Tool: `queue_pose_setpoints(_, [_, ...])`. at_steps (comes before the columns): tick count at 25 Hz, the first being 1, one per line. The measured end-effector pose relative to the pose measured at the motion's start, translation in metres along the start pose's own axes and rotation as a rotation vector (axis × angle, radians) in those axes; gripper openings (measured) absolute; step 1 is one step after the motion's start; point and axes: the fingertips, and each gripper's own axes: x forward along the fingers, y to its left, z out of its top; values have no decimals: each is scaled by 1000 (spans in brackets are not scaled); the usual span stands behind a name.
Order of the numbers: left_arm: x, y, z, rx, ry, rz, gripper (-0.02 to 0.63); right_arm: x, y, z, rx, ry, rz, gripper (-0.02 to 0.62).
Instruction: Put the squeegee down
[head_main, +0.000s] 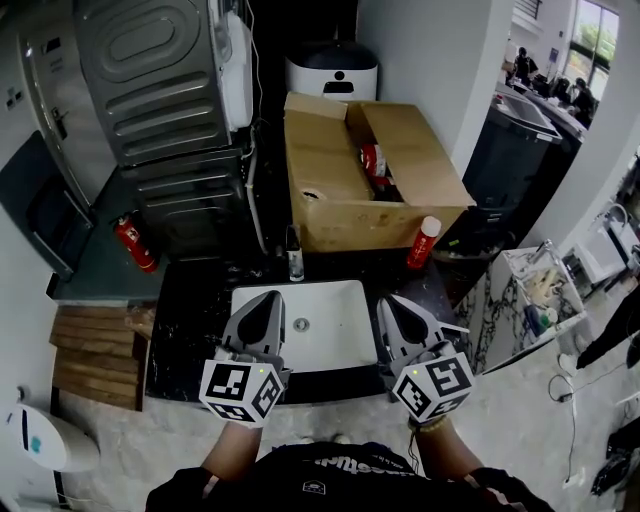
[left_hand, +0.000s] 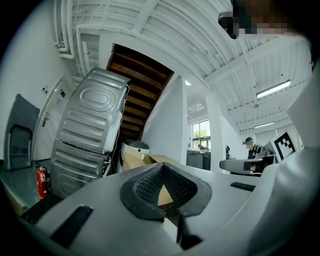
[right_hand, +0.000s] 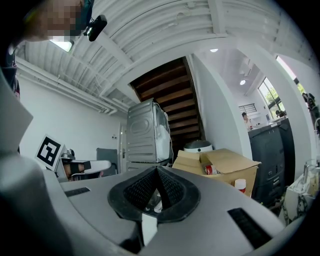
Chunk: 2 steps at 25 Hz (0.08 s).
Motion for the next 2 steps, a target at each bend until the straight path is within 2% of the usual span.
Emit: queue_pose_setpoints(2, [-1,0,1,3,-2,-1,13,1,2,0,0,1,0,37])
